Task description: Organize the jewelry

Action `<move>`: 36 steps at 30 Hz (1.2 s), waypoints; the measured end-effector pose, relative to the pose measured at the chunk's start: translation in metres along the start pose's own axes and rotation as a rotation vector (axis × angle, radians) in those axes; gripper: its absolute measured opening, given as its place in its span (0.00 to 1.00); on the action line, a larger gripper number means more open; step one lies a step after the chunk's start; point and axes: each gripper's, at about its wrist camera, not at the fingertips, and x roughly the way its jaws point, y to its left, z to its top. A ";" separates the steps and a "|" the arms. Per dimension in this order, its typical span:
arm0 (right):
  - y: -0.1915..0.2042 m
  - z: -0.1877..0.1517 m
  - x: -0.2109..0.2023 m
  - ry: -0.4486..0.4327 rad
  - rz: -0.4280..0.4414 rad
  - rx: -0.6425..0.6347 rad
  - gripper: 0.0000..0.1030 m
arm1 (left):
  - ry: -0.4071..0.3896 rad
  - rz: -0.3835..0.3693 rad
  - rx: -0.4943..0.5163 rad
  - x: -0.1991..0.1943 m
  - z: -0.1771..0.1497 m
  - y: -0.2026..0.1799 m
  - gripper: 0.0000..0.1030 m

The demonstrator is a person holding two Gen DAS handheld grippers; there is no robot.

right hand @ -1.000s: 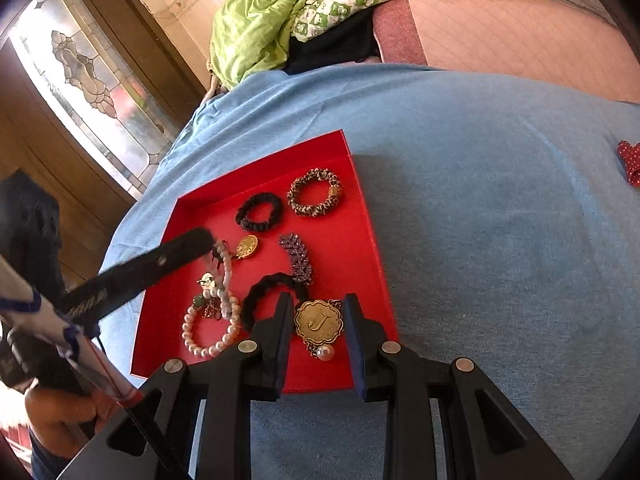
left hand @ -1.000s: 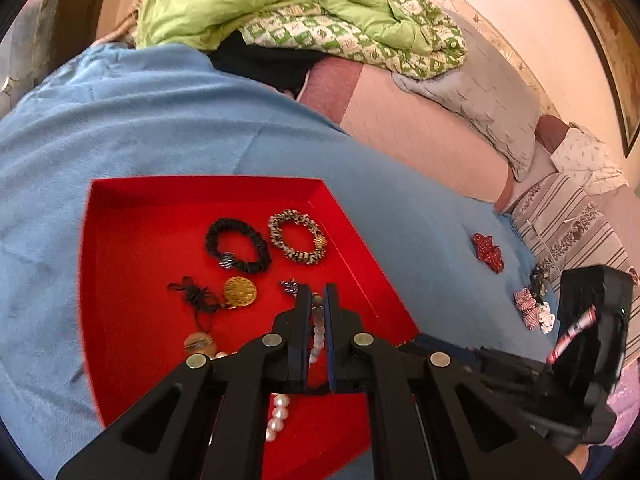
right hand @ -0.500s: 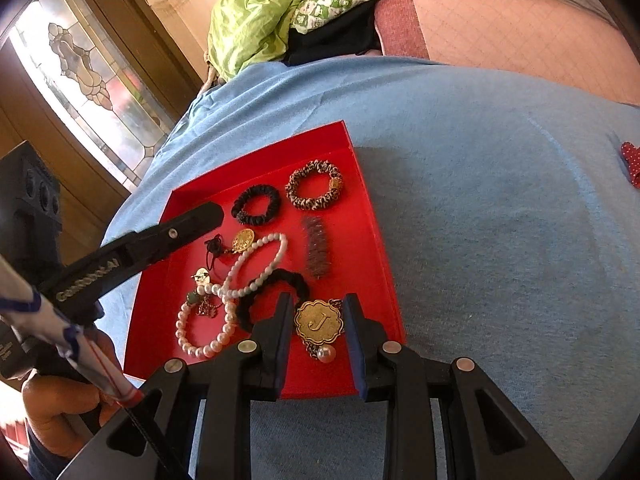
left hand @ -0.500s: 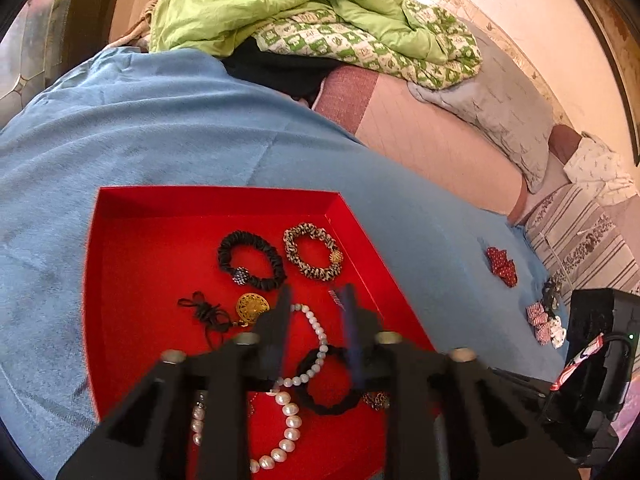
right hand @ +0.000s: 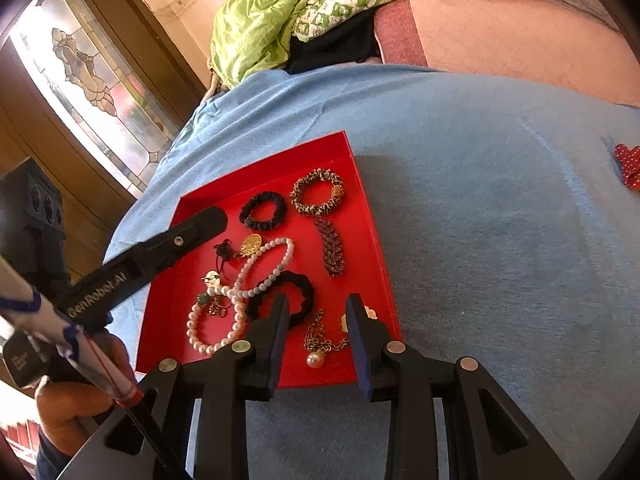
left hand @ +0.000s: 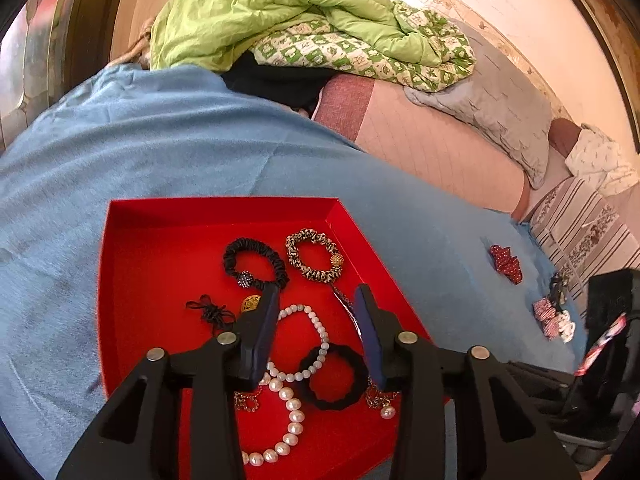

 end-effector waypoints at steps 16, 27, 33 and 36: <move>0.004 -0.040 -0.069 -0.085 -0.172 -0.157 0.65 | -0.170 0.201 0.017 -0.055 -0.026 -0.016 0.79; 0.017 -0.099 -0.128 -0.236 -0.367 -0.375 0.85 | -0.270 0.398 0.039 -0.126 -0.064 -0.056 0.96; 0.016 -0.120 -0.138 -0.294 -0.383 -0.388 0.87 | -0.366 0.506 0.073 -0.157 -0.107 -0.081 1.00; 0.017 -0.124 -0.134 -0.283 -0.388 -0.409 0.87 | -0.391 0.530 0.072 -0.163 -0.124 -0.081 1.00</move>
